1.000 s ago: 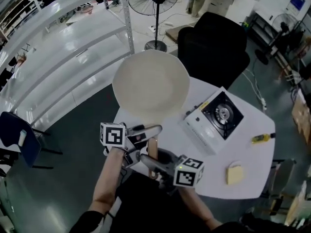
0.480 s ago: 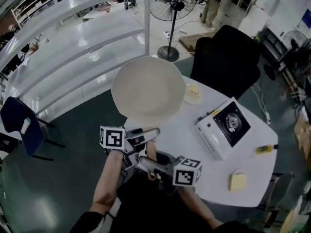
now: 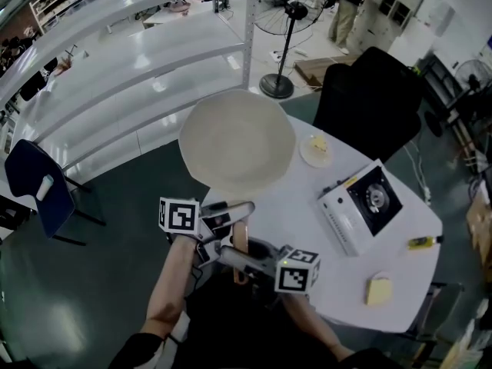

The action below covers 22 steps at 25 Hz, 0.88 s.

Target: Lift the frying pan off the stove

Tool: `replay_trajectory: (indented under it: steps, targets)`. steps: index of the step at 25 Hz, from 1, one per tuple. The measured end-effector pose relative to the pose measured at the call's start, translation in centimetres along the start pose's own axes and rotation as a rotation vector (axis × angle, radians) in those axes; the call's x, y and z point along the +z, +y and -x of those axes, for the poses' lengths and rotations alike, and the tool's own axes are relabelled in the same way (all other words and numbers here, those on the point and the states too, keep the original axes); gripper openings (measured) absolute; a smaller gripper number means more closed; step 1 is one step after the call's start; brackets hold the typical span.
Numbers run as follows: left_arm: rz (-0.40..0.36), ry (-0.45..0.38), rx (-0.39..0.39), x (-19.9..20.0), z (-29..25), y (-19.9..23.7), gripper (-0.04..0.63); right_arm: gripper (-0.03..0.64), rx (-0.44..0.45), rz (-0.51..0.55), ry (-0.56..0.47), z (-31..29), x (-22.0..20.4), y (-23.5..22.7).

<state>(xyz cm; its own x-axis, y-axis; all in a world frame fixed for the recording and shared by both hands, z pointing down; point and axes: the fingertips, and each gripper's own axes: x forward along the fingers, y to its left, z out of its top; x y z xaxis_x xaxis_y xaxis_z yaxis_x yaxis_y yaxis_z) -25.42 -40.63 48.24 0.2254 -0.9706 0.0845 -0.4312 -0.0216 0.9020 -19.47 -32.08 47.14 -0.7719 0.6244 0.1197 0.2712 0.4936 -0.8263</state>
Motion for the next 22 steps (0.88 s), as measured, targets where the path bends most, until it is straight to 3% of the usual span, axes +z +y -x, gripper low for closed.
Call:
replay_trajectory:
  steps: [4, 8, 12, 16, 22]
  targets:
    - [0.018, -0.016, -0.022, -0.04, -0.11, -0.27, 0.259, 0.198, 0.003, 0.003, 0.003, 0.05, 0.01, -0.03]
    - [0.002, -0.007, 0.017, 0.02, 0.17, 0.13, 0.259, 0.198, 0.002, 0.003, 0.001, 0.10, 0.08, 0.09]
    - [-0.002, -0.017, -0.036, 0.08, -0.23, -0.36, 0.259, 0.198, -0.001, 0.003, 0.004, 0.09, 0.02, 0.03]
    - [0.008, -0.010, 0.000, -0.04, 0.06, -0.09, 0.261, 0.198, 0.000, -0.006, 0.003, 0.03, -0.05, 0.08]
    - [0.001, -0.014, -0.034, -0.08, -0.17, -0.31, 0.261, 0.199, 0.001, -0.008, 0.003, 0.06, -0.12, 0.05]
